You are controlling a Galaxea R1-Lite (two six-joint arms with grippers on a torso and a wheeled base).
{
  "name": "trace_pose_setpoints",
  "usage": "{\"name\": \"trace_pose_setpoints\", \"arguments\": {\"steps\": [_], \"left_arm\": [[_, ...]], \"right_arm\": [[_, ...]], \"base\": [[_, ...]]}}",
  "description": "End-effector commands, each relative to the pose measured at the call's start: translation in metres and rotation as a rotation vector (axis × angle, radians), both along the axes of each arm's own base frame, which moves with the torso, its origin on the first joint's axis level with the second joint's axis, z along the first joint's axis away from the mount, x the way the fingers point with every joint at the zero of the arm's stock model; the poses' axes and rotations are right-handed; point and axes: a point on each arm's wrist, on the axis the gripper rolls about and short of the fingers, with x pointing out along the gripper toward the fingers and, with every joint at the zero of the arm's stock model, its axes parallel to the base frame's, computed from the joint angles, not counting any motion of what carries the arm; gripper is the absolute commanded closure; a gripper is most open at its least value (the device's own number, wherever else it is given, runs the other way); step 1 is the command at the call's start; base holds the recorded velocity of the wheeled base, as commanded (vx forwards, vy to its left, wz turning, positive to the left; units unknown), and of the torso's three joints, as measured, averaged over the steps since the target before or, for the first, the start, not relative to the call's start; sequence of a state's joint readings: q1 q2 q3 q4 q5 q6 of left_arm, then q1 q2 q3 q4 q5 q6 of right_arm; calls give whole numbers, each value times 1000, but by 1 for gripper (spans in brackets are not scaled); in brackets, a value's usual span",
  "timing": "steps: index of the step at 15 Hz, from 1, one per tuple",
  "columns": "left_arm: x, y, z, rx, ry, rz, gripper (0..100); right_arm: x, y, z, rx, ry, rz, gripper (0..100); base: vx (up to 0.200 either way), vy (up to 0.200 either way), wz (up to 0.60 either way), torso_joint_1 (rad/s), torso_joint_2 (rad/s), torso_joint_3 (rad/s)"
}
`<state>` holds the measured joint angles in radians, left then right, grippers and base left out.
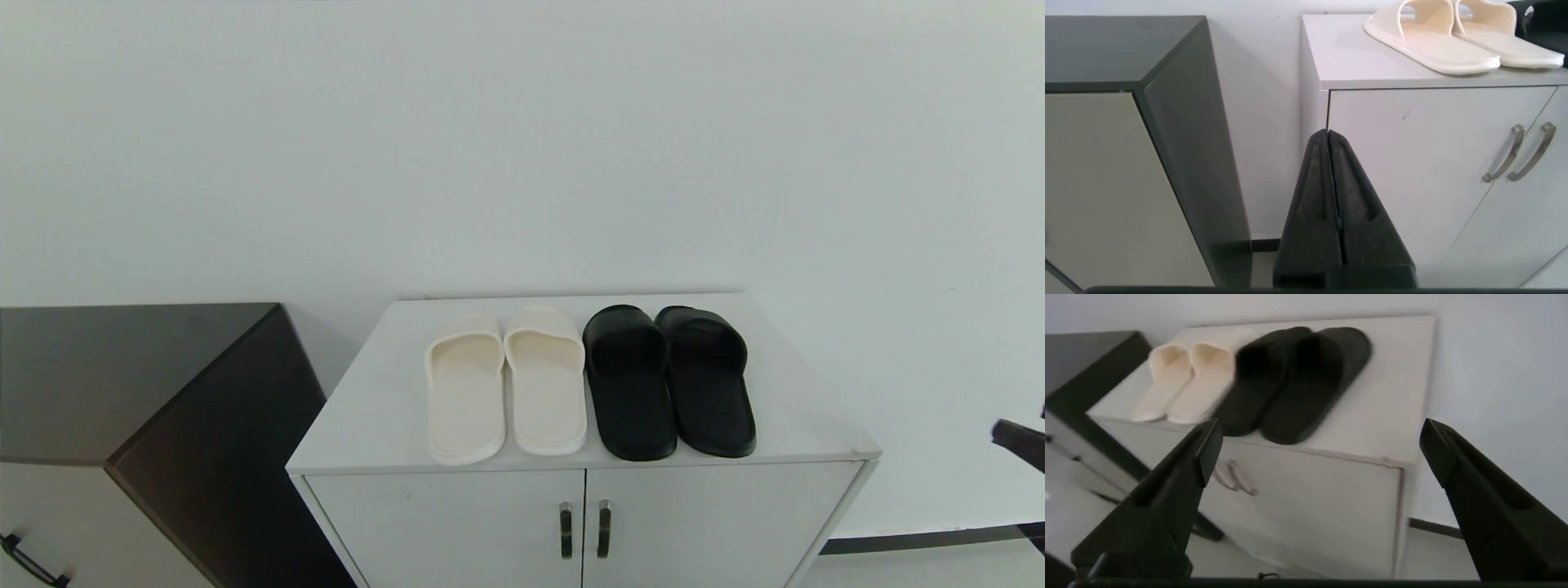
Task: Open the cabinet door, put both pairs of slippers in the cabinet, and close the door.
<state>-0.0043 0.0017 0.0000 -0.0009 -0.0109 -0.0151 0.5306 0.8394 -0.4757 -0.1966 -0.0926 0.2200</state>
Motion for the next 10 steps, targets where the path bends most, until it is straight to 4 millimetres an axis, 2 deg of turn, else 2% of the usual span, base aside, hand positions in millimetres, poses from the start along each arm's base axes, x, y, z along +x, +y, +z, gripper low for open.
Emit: {"name": "trace_pose_setpoints", "arguments": {"steps": [1, 4, 7, 10], "left_arm": [[0, 0, 0, 0, -1, 0, 100], [0, 0, 0, 0, -1, -2, 100], [0, 0, 0, 0, -1, -2, 100], [0, 0, 0, 0, -1, 1, 100]], "right_arm": [[28, 52, 13, 17, 82, 50, 0], [50, 83, 14, -27, 120, 55, 0], [75, 123, 5, -88, 157, -40, 0], [102, 154, -7, -124, 172, -167, 0]], "base": [[0, 0, 0, 0, 0, 0], [0, 0, 0, 0, 0, 0], [0, 0, 0, 0, 0, 0], [0, 0, 0, 0, 0, 0]]}}
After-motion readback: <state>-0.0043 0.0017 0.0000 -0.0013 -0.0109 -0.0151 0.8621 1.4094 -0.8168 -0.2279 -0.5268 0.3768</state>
